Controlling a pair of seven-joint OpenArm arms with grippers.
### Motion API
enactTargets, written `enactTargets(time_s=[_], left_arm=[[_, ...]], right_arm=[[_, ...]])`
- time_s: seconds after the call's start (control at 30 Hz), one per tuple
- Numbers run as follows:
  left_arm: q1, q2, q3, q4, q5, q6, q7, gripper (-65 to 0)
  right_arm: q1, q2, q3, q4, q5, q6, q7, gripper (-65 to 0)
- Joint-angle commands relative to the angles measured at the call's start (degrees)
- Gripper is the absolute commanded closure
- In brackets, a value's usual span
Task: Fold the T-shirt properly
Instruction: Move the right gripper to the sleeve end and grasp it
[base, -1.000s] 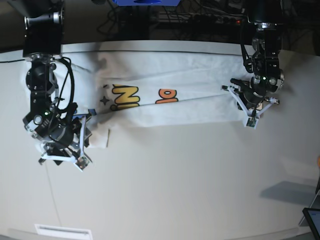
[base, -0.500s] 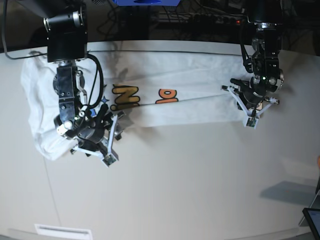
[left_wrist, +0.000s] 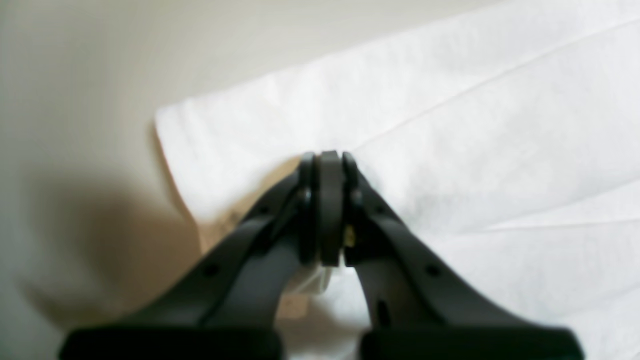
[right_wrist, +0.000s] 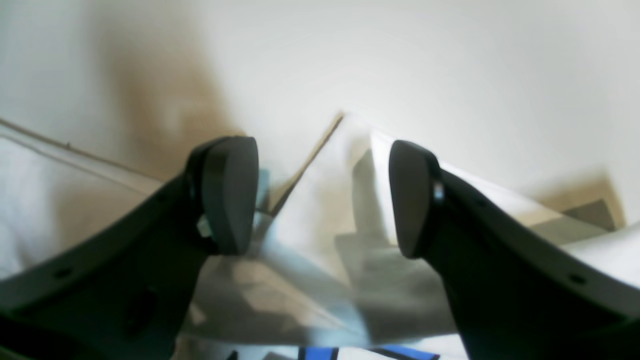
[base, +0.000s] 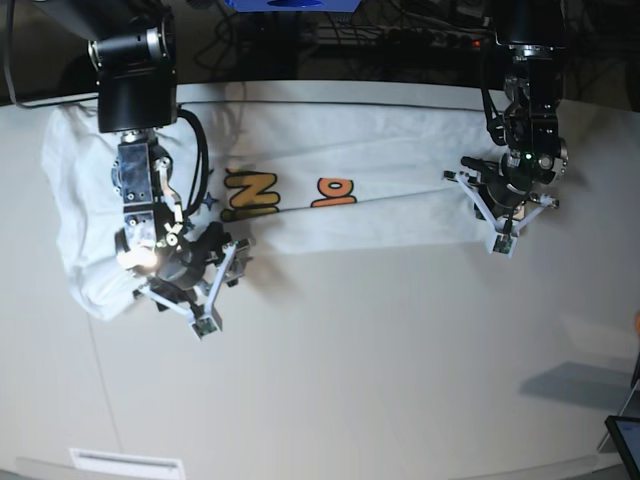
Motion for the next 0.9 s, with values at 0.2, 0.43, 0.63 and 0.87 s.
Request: enactTargets(time_s=[0.2, 0.43, 0.63, 0.87], left_arm=[[0.03, -0.44, -0.08, 0.12, 0.13, -0.03, 1.21, 0.0], [-0.06, -0.71, -0.08, 0.12, 0.13, -0.03, 1.21, 0.0], [-0.15, -0.62, -0.08, 0.12, 0.13, -0.03, 1.21, 0.0], [-0.15, -0.62, -0.08, 0.12, 0.13, -0.03, 1.21, 0.0]], right_arm=[[2.42, 0.04, 0.17, -7.31, 0.3, -0.05, 5.23, -37.1], [2.42, -0.66, 0.17, -10.83, 0.3, -0.05, 6.99, -7.1], [2.33, -0.66, 0.17, -10.48, 0.3, -0.05, 6.9, -0.3], [0.31, -0.66, 0.17, -1.33, 0.3, 0.03, 6.55, -0.3]])
